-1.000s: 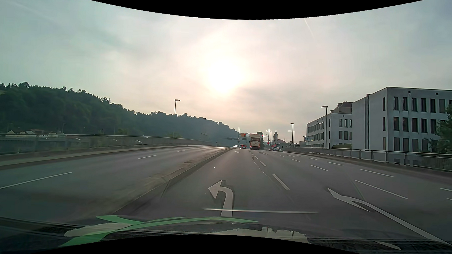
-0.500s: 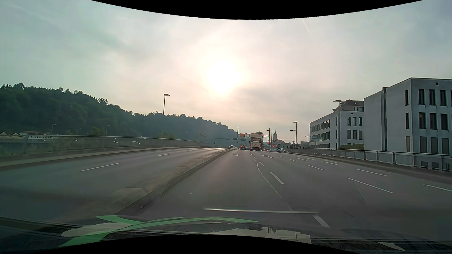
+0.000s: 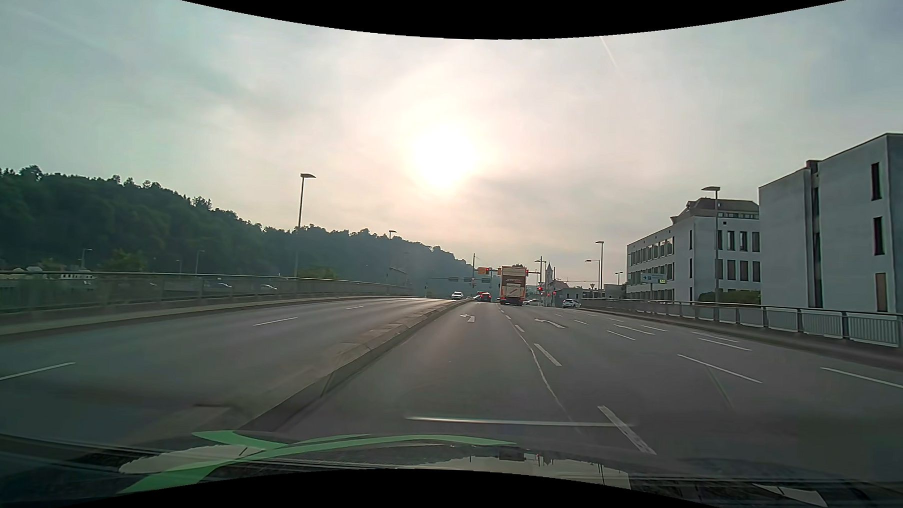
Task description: Follow the waypoints while adhering to traffic rules and regulations
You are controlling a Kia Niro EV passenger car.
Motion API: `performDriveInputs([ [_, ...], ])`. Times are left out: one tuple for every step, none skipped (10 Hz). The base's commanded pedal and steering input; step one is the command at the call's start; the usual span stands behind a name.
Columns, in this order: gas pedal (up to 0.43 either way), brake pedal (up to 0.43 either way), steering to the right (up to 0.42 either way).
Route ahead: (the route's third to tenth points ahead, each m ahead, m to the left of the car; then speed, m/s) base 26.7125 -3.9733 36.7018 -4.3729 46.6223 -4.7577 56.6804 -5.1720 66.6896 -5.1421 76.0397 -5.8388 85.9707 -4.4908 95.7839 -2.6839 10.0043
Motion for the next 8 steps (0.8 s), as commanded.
performDriveInputs([
  [0.098,0.0,0.003],
  [0.098,0.0,0.003],
  [0.098,0.0,0.003],
  [0.098,0.0,0.003],
  [0.098,0.0,0.003],
  [0.098,0.0,0.003],
  [0.098,0.0,0.003],
  [0.098,0.0,0.003],
])
